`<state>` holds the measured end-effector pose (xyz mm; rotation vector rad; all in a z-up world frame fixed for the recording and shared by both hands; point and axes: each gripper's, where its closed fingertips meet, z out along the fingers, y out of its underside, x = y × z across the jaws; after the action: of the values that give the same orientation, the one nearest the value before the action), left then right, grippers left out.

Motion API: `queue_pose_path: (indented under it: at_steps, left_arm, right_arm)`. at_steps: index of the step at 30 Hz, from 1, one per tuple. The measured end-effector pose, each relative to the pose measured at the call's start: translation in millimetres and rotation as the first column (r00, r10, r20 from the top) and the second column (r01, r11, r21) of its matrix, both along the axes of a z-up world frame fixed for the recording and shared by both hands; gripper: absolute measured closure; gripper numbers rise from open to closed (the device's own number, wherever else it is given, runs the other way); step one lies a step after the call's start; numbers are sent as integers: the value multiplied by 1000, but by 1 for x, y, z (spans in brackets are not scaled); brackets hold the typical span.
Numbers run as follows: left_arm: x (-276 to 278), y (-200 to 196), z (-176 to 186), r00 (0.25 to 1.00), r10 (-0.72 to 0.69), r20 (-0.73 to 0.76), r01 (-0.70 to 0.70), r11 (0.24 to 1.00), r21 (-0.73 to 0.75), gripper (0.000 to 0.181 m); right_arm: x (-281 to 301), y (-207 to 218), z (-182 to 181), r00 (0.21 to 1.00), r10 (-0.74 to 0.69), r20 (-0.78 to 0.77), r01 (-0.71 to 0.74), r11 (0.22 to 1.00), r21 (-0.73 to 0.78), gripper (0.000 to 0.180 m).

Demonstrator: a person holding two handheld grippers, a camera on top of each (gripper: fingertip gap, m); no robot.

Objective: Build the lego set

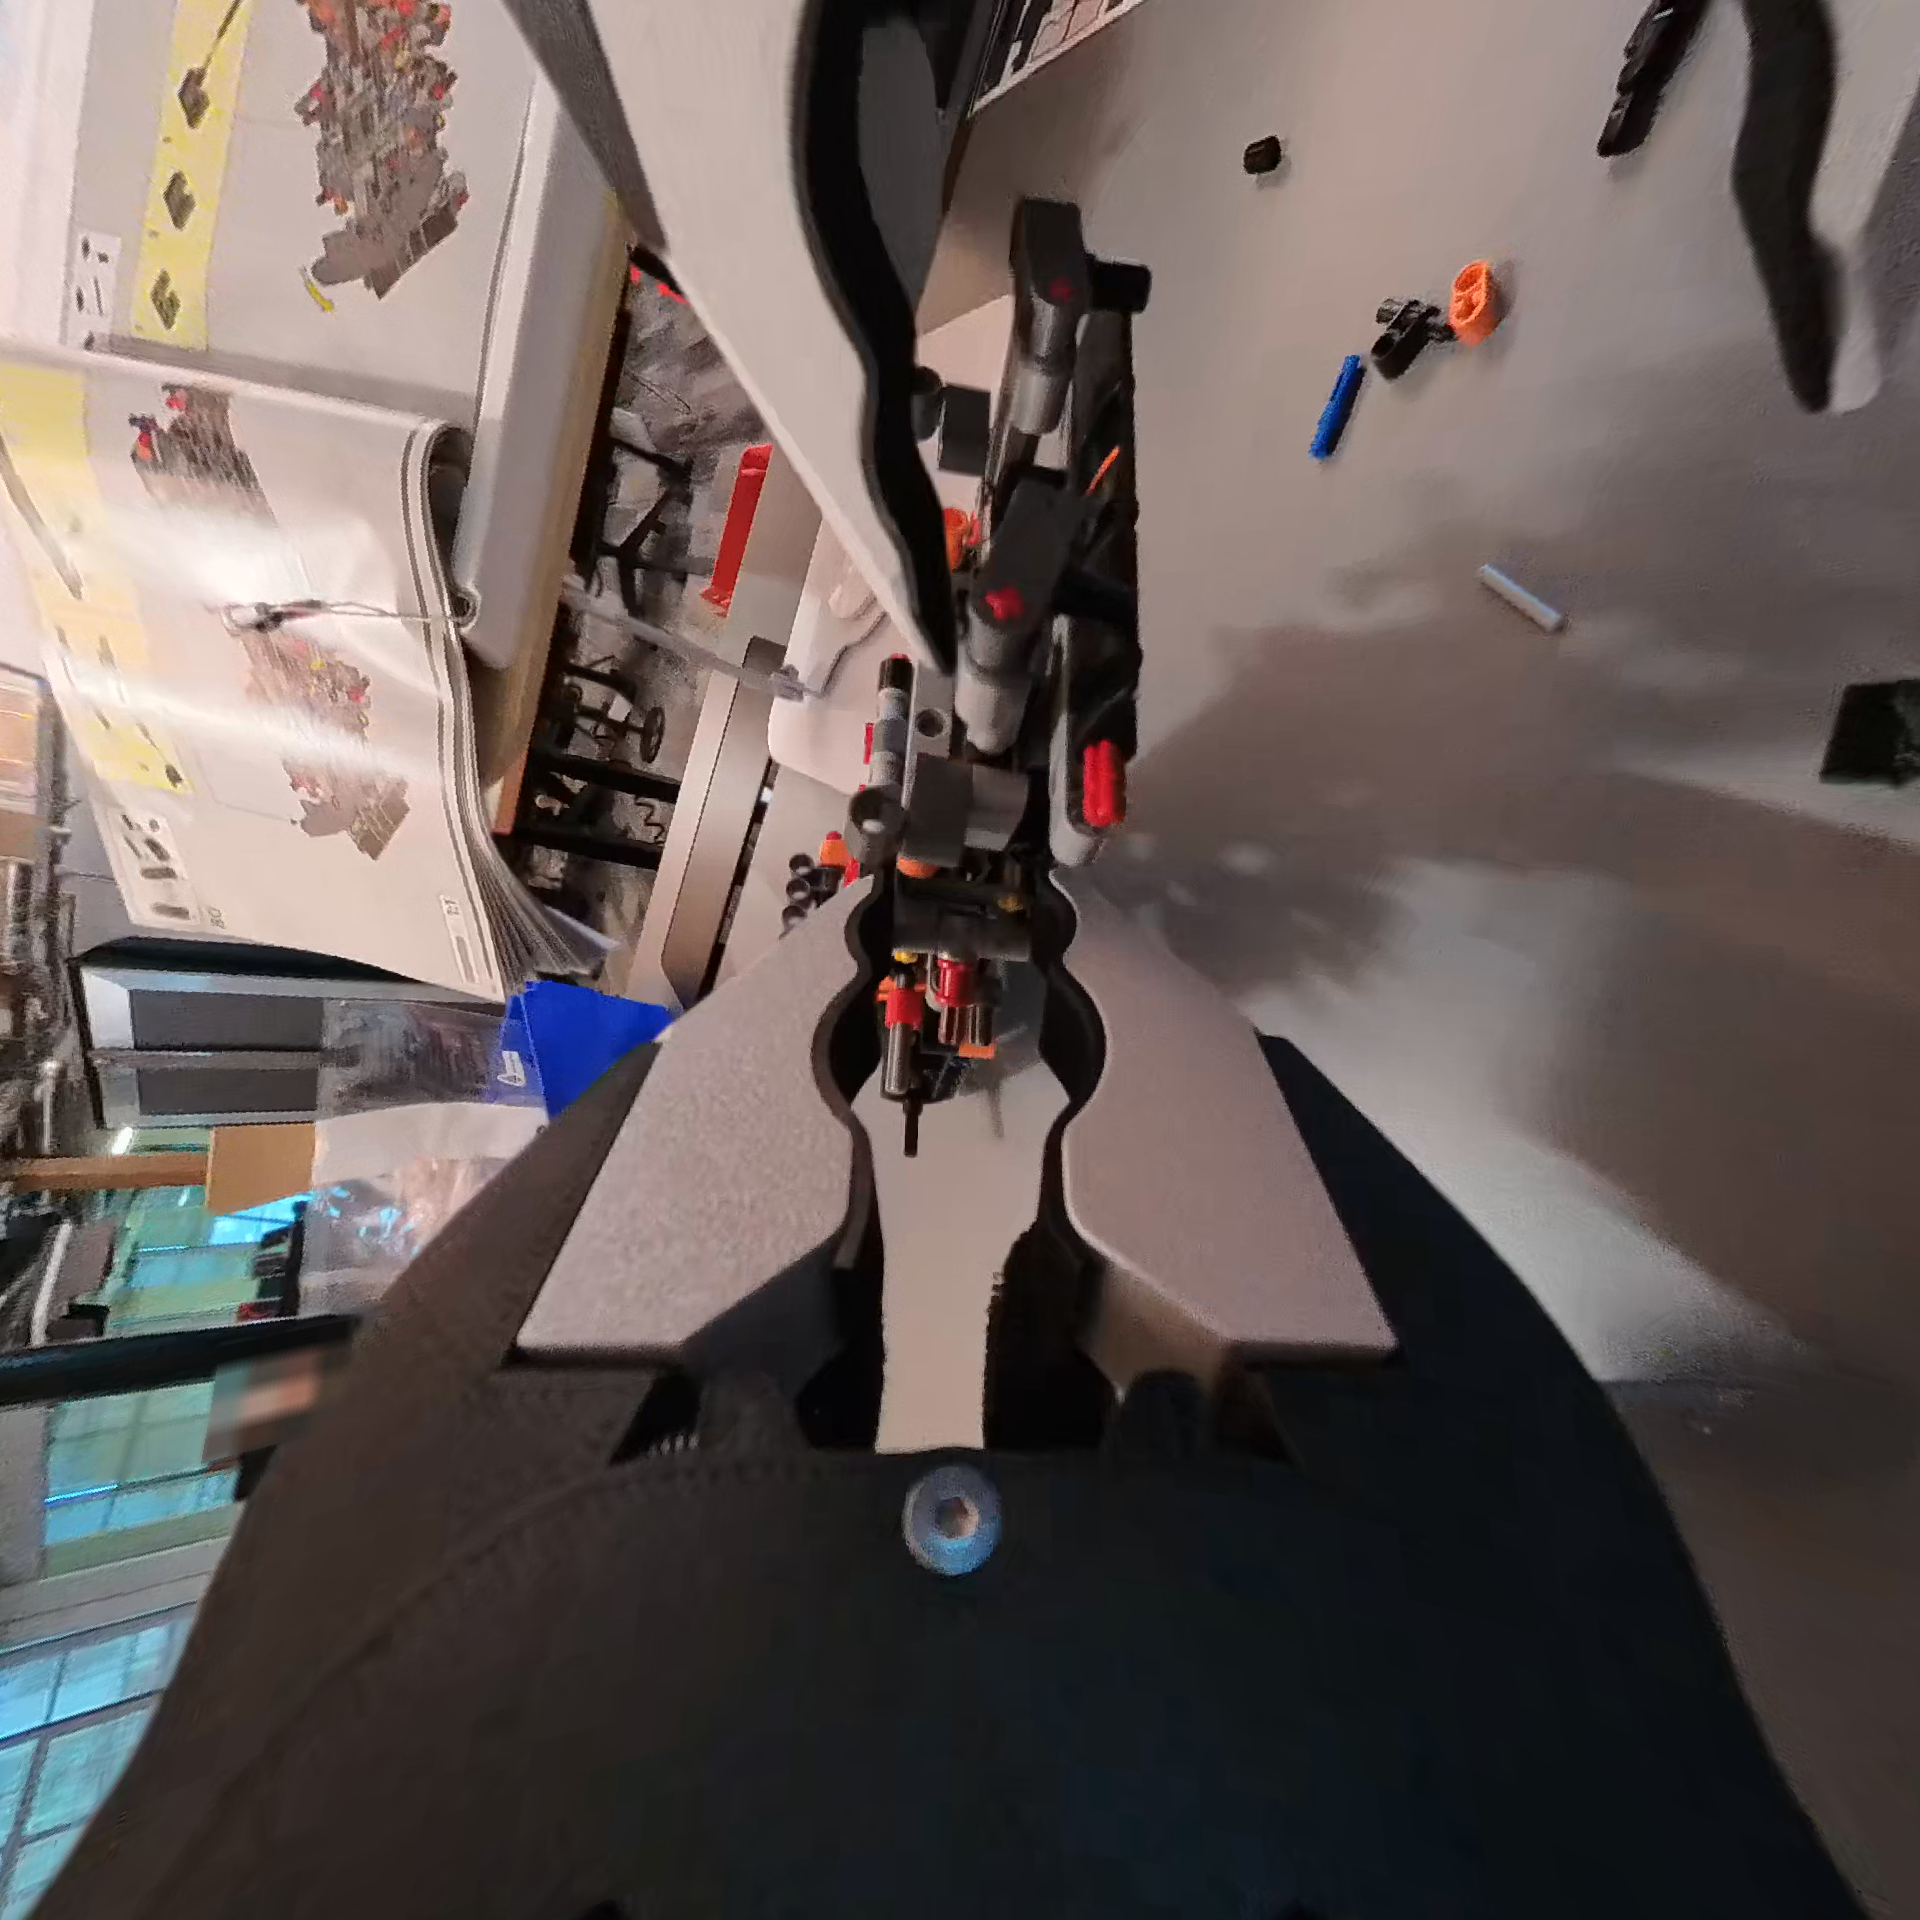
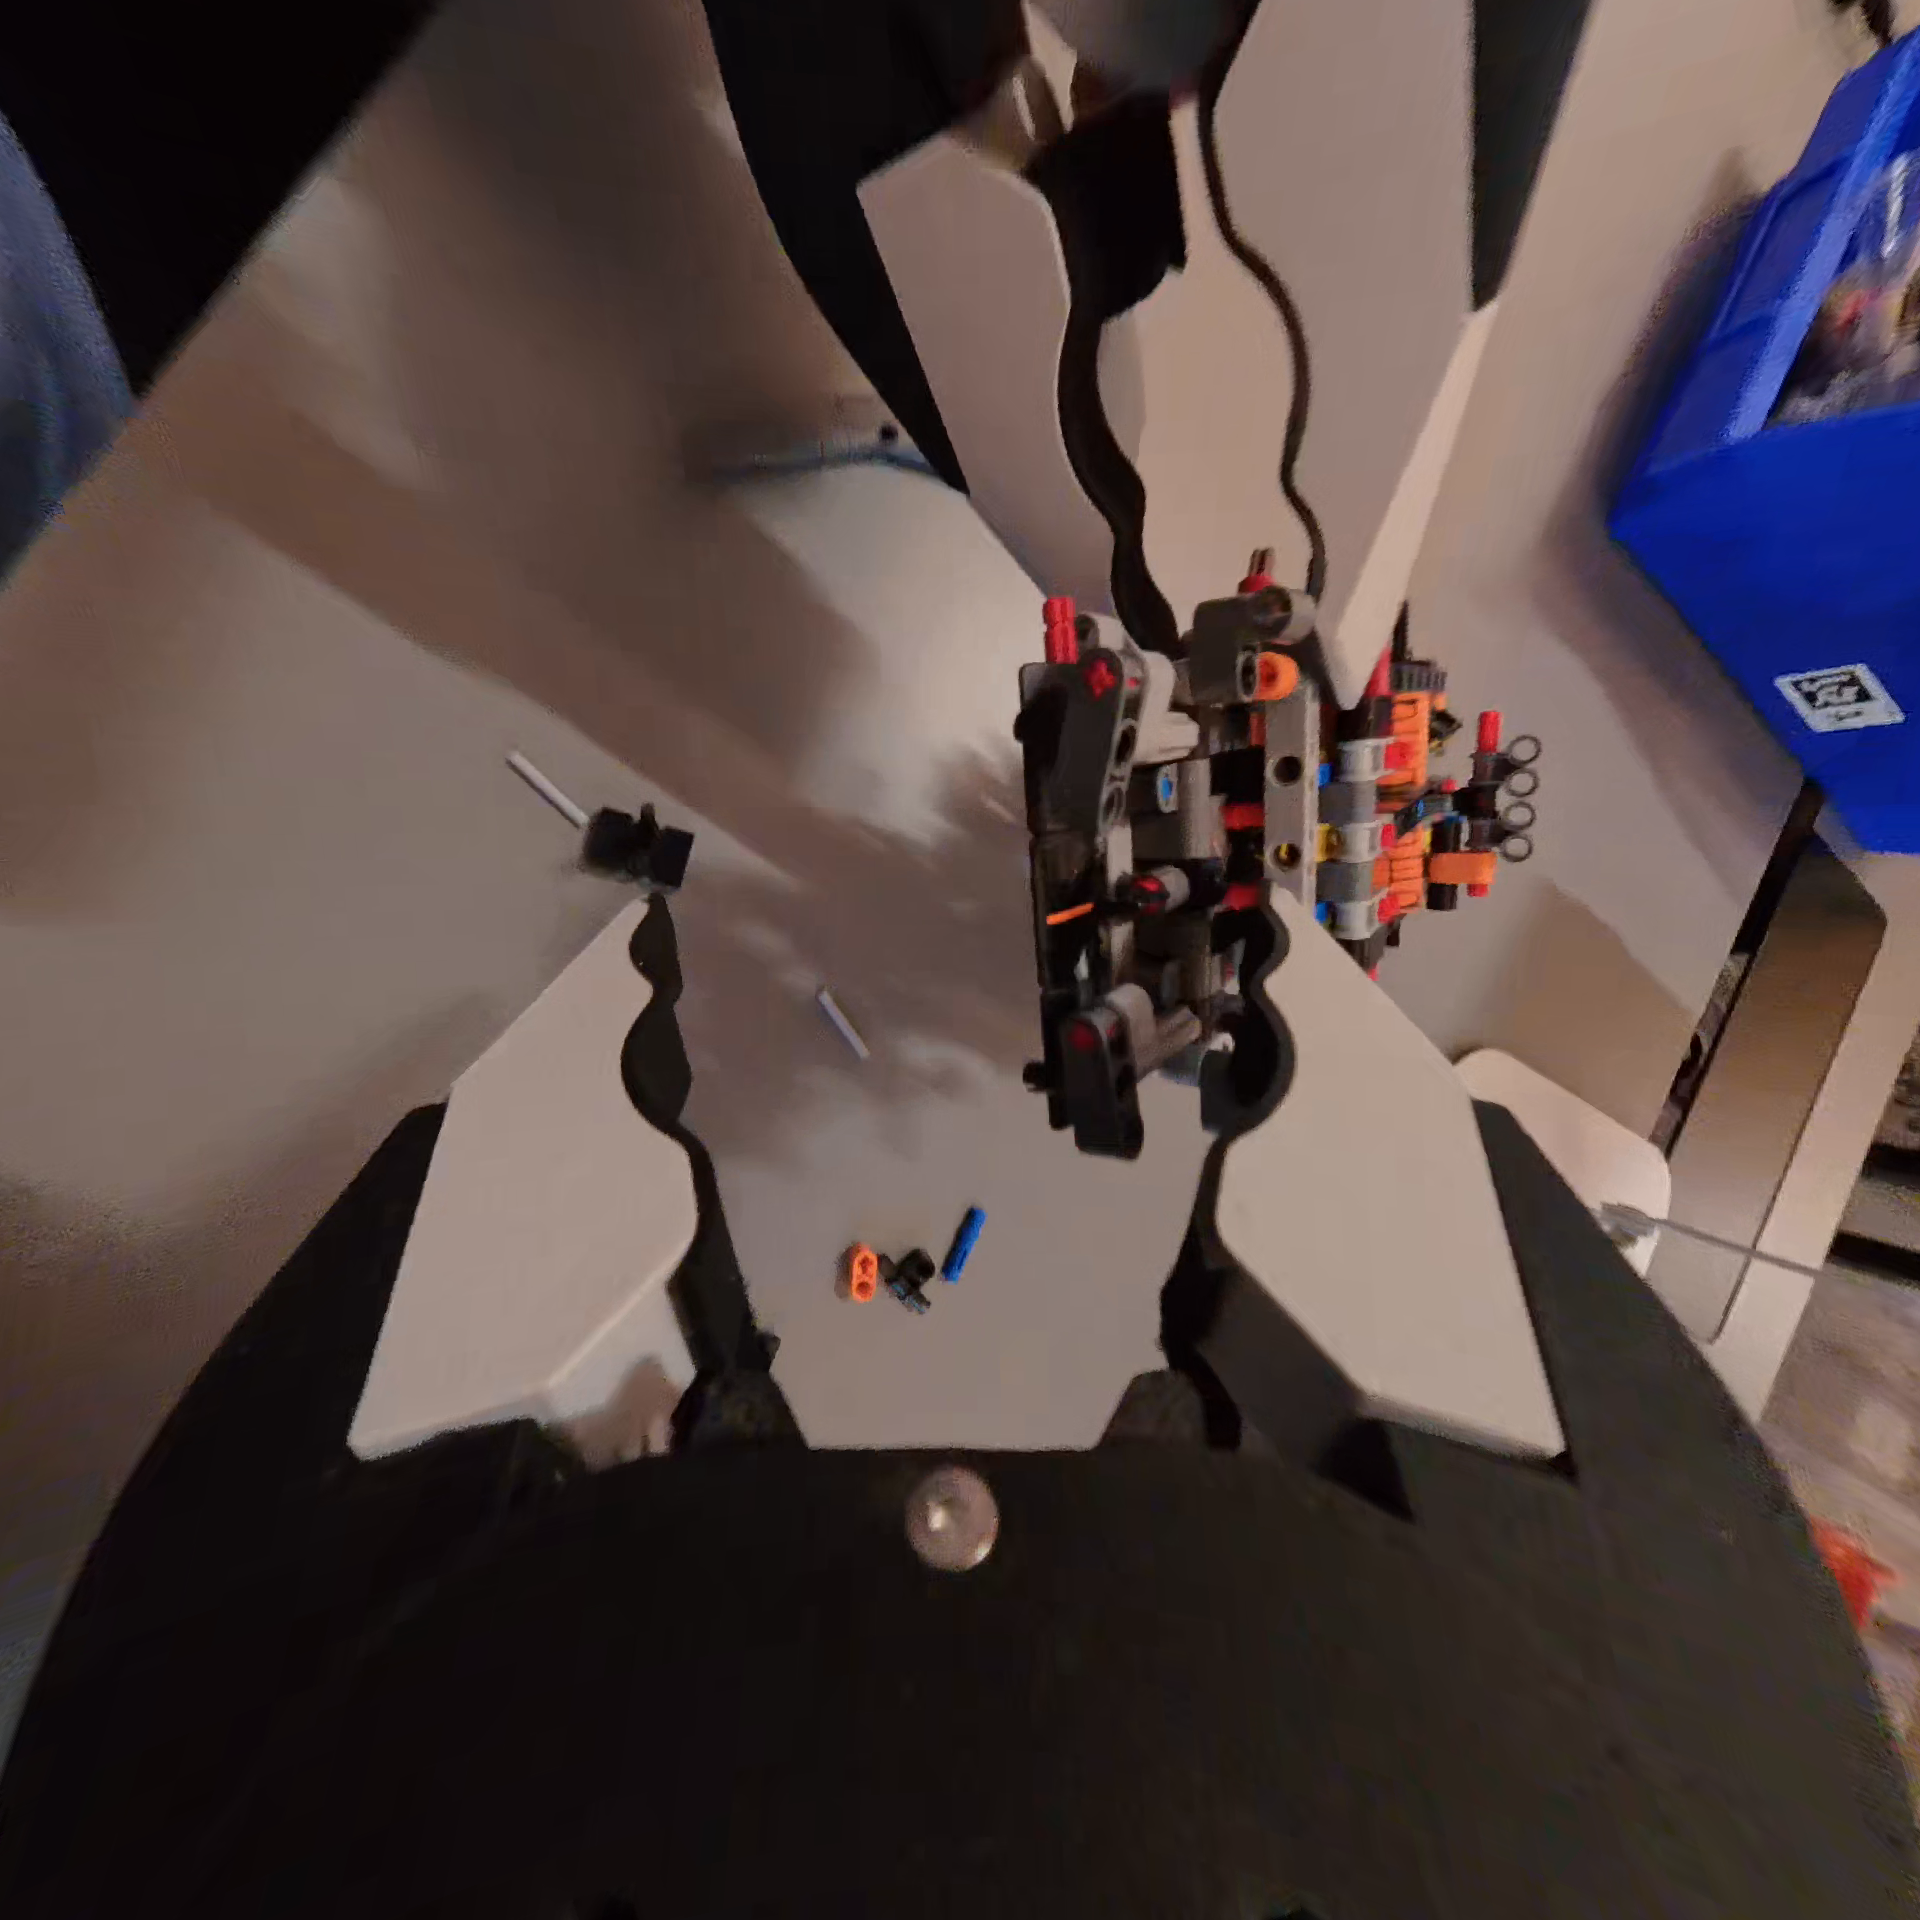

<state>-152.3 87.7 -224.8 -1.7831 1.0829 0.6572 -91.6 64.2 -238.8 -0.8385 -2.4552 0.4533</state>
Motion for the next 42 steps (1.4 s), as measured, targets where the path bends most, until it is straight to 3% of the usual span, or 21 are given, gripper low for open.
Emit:
queue_pose_path:
  at_steps: [3,9,18,29,32,42]
  left_arm:
    - [6,0,-2,1000,-7,-18,7,1000,3,158]
    - [14,0,-11,997,-28,-68,28,1000,10,157]
    - [17,0,-14,997,-45,-65,46,999,21,157]
    - [23,0,-23,993,-64,-94,65,998,7,156]
    - [22,-1,-22,992,-67,-103,69,998,11,157]
    - [17,-3,-13,997,-72,-30,73,997,29,157]
  right_arm:
    - [4,5,-17,999,-30,22,28,996,80,69]
    - [10,3,-38,997,-74,35,71,993,99,60]
    - [11,-10,-23,998,-58,-40,58,998,3,70]
    - [7,-17,-37,999,-45,20,46,996,-75,70]
    - [9,-23,-29,1000,-26,1,26,981,-192,71]
    - [26,17,18,976,-166,-141,126,958,-256,85]
